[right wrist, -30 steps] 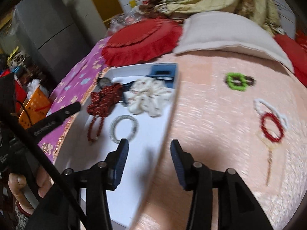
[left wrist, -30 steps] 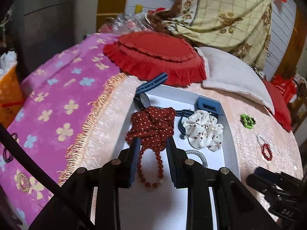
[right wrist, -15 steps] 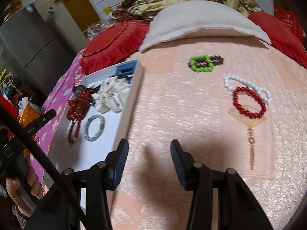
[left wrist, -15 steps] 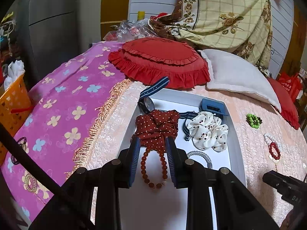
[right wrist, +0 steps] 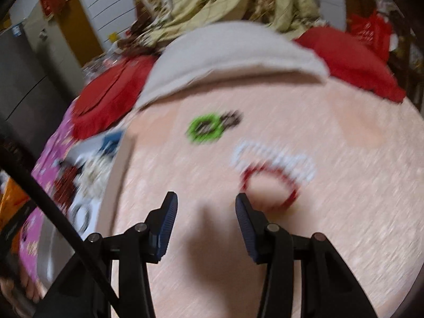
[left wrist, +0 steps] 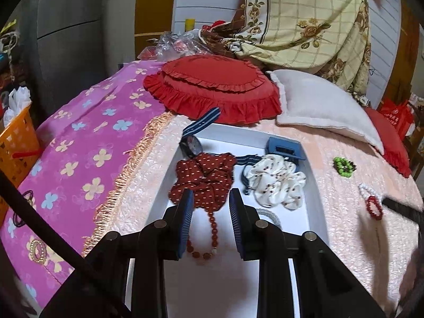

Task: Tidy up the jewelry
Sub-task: 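Grasp the green bead bracelet with the right tool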

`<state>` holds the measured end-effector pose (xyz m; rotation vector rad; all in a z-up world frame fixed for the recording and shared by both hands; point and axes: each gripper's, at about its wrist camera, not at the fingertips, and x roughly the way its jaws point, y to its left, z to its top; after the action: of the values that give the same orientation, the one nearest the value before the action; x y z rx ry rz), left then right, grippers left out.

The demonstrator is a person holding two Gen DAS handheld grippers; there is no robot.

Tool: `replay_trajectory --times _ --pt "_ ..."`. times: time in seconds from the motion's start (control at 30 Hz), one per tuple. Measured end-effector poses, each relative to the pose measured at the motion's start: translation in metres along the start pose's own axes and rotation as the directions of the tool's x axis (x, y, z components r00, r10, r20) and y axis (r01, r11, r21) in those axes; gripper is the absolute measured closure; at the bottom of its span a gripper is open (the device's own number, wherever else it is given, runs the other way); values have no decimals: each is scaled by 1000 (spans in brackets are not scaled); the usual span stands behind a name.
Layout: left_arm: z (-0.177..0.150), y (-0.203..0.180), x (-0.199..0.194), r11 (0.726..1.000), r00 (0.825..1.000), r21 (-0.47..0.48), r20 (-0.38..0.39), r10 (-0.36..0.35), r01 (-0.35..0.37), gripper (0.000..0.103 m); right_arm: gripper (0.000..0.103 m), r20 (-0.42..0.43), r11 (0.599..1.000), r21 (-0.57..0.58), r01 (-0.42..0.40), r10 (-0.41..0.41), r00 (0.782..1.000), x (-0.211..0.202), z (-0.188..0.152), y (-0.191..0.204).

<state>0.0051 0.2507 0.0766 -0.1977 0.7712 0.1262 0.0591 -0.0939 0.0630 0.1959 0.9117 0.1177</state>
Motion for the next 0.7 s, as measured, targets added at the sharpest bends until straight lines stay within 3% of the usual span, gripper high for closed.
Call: replay_trajectory --times 0.1,0.23,0.43,0.5,0.53,0.57,0.7 --pt "0 -5 -2 1000 1000 0 7 -20 20 87 55 -3 999 23 43 -43 999 18 33 -12" --pt "-2 -13 -2 999 999 21 6 -38 37 87 55 -74 997 -6 74 -74 995 65 72 -8" --pt "-4 -21 4 998 998 44 -19 -52 53 87 59 -125 994 -42 104 -108 986 118 90 9" --pt "-4 -22 6 997 998 50 -25 -51 53 87 77 -146 995 -64 82 -91 985 128 86 15" --pt "-5 -22 6 997 998 51 -27 -51 52 87 80 -140 993 -88 77 -89 986 126 83 21" --pt "-5 -22 7 997 998 50 -29 -51 53 87 92 -151 994 -102 45 -60 987 124 78 25" --pt "-5 -20 6 998 998 41 -31 -50 51 87 94 -250 981 -148 -122 82 965 101 38 43"
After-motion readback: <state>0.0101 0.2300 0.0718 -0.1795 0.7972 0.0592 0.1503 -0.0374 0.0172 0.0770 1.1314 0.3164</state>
